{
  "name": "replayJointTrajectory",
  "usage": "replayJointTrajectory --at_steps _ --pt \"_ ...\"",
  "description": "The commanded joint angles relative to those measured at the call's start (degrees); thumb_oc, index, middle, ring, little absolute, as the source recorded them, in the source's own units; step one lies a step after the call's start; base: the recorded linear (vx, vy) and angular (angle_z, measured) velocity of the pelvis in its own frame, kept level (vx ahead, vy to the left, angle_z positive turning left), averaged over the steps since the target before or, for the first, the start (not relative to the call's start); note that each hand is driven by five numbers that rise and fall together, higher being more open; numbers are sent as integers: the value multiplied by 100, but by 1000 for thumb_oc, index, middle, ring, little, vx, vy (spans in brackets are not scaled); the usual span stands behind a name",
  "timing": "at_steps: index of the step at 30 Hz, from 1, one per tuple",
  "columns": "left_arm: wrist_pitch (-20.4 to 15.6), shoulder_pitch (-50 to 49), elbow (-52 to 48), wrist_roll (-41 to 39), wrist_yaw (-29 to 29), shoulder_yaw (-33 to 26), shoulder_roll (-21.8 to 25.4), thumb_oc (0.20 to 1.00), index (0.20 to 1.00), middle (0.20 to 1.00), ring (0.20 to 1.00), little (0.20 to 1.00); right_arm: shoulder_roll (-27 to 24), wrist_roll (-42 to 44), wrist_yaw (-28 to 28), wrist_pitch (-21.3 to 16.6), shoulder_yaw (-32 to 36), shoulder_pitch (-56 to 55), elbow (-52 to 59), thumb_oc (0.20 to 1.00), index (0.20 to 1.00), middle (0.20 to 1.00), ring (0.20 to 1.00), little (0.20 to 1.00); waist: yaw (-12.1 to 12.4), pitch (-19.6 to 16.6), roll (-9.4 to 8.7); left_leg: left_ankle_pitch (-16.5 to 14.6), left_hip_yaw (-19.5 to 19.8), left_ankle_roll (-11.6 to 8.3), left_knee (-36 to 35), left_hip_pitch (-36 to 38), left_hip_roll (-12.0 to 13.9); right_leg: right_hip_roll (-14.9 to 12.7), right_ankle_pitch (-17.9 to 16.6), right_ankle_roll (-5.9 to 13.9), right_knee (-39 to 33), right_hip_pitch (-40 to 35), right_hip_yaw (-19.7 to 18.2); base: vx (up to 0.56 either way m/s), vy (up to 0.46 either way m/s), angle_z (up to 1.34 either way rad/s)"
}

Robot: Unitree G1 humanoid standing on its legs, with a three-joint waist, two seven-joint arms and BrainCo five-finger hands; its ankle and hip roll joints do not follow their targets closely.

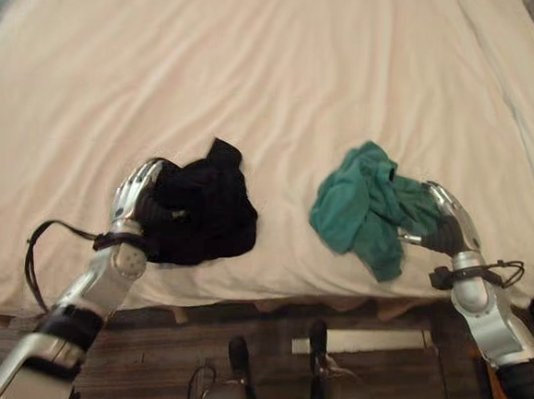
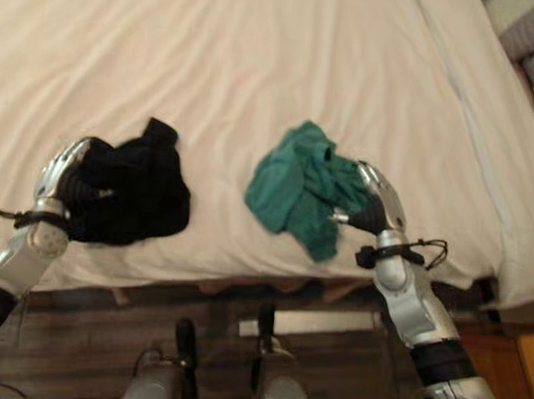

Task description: Tidy up the quilt and then pick up the clothes from the bed and put them into the laundry hamper.

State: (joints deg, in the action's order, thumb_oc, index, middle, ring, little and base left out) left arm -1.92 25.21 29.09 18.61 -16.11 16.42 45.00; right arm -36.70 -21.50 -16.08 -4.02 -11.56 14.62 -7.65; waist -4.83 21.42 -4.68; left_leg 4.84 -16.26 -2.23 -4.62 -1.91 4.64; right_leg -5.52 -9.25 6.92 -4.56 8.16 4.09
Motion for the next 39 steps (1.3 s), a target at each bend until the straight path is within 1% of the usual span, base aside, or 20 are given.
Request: replayJointTrajectory --at_steps 1,5,6,7,8,10,11,12,14,17,20,24,25,26,27,30,32,35,36,39 --pt "19 510 261 413 -292 3 -25 1000 1000 1000 1000 1000 -61 -110 -203 -140 20 159 294 1000 1000 1000 1000 1000 -183 -28 -44 -497 213 -163 414 -258 280 -438 698 361 540 82 -56 -72 11 -14" --pt "85 686 433 471 -226 181 -270 1000 1000 1000 1000 1000 -34 -137 -224 -148 25 112 364 1000 1000 1000 1000 1000 -249 52 -37 -506 140 -161 455 -322 268 -466 661 367 542 183 -123 -60 17 -9" --pt "95 616 428 511 -128 181 -370 627 627 627 627 627 -28 -165 -207 -147 48 75 436 1000 1000 1000 1000 1000 -268 77 -37 -513 113 -158 461 -320 266 -472 652 372 536 197 -140 -7 24 -8" --pt "90 410 444 494 32 200 -666 200 200 200 200 200 -30 -202 -176 -140 47 57 489 1000 1000 1000 1000 1000 -266 94 -36 -567 68 -148 462 -255 259 -480 665 388 524 160 -158 -19 21 -9" --pt "90 409 443 496 33 194 -668 200 200 200 200 200 -33 -202 -176 -139 45 61 490 1000 1000 1000 1000 1000 -263 85 -39 -538 59 -146 453 -273 257 -479 636 382 512 183 -169 13 14 -8" --pt "-26 -23 383 337 351 277 -1131 200 200 200 200 200 48 -176 -109 -124 -36 209 493 1000 1000 1000 1000 1000 -214 56 -42 -583 42 -142 434 -194 246 -492 646 386 495 124 -174 14 -6 -8" --pt "-25 -27 379 339 352 270 -1130 200 200 200 200 200 47 -176 -110 -124 -41 215 491 1000 1000 1000 1000 1000 -215 48 -45 -557 37 -141 429 -213 244 -492 620 379 486 143 -181 19 -29 -9" --pt "-178 -594 195 172 565 348 -1428 200 200 200 200 200 138 -124 -24 -140 -213 475 455 1000 1000 1000 1000 1000 -104 -6 -49 -556 77 -138 397 -187 237 -503 625 358 458 103 -131 11 -22 -5" --pt "-219 -821 84 83 636 329 -1471 200 200 200 200 200 164 -119 0 -145 -308 570 424 1000 1000 1000 1000 1000 -77 -34 -45 -559 96 -136 387 -178 233 -504 629 350 449 82 -108 41 -20 0" --pt "-355 -1697 22 -446 785 111 -1620 200 200 200 200 200 297 -104 144 -149 -712 1011 204 1000 1000 1000 1000 1000 155 -38 -14 -573 208 -127 366 -133 204 -516 682 329 440 -58 17 29 -23 10" --pt "-369 -2058 95 -799 811 -66 -1654 200 200 200 200 200 357 -101 223 -108 -923 1244 -10 1000 1000 1000 1000 1000 292 -6 11 -550 285 -119 360 -162 182 -527 698 306 453 -80 89 6 -15 26" --pt "-408 -2562 479 -1391 727 -392 -1651 200 200 200 200 200 659 -64 324 78 -1469 1784 -1210 1000 1000 1000 1000 1000 616 105 142 -474 502 -106 349 -272 100 -583 720 281 498 -131 308 -7 12 29" --pt "-408 -2561 479 -1392 727 -399 -1651 200 200 200 200 200 665 -62 318 73 -1477 1799 -1224 1000 1000 1000 1000 1000 608 97 137 -457 504 -105 347 -293 98 -584 702 278 489 -115 308 -8 -7 36" --pt "-446 -2625 475 -1585 726 -442 -1582 200 200 200 200 200 822 98 428 203 -1728 2000 -2216 551 551 551 551 551 793 117 194 -416 625 -105 331 -370 65 -623 710 275 504 -125 422 -10 -19 30" --pt "-456 -2643 477 -1668 755 -466 -1515 200 200 200 200 200 902 187 500 268 -1841 2108 -2728 200 200 200 200 200 853 126 217 -413 693 -112 326 -377 47 -642 726 281 511 -162 498 -6 -19 42" --pt "-512 -2652 474 -2048 915 -553 -1410 200 200 200 200 200 952 490 805 470 -1862 2213 -3765 200 200 200 200 200 1012 35 239 -365 879 -112 315 -452 -7 -695 718 304 474 -250 696 -1 11 43" --pt "-515 -2678 419 -2156 965 -581 -1417 200 200 200 200 200 1005 602 834 500 -1785 2113 -3830 200 200 200 200 200 1018 4 229 -371 926 -101 317 -443 -36 -706 712 311 468 -286 740 12 60 34" --pt "-489 -2816 355 -2235 1128 -729 -1443 200 200 200 200 200 1032 724 1058 457 -1579 1435 -3434 200 200 200 200 200 965 -164 108 -425 943 -58 290 -359 -76 -733 689 353 471 -365 809 21 90 34" --pt "-445 -2918 356 -2148 1254 -854 -1475 200 200 200 200 200 1050 672 1219 373 -1437 685 -3150 200 200 200 200 200 874 -276 11 -485 908 -18 263 -261 -107 -740 670 380 454 -420 812 22 105 21" --pt "-379 -3058 323 -2197 1391 -987 -1567 200 200 200 200 200 1029 750 1412 346 -1141 -71 -2903 200 200 200 200 200 774 -387 -65 -524 882 22 227 -151 -133 -758 672 398 464 -475 809 15 115 8"
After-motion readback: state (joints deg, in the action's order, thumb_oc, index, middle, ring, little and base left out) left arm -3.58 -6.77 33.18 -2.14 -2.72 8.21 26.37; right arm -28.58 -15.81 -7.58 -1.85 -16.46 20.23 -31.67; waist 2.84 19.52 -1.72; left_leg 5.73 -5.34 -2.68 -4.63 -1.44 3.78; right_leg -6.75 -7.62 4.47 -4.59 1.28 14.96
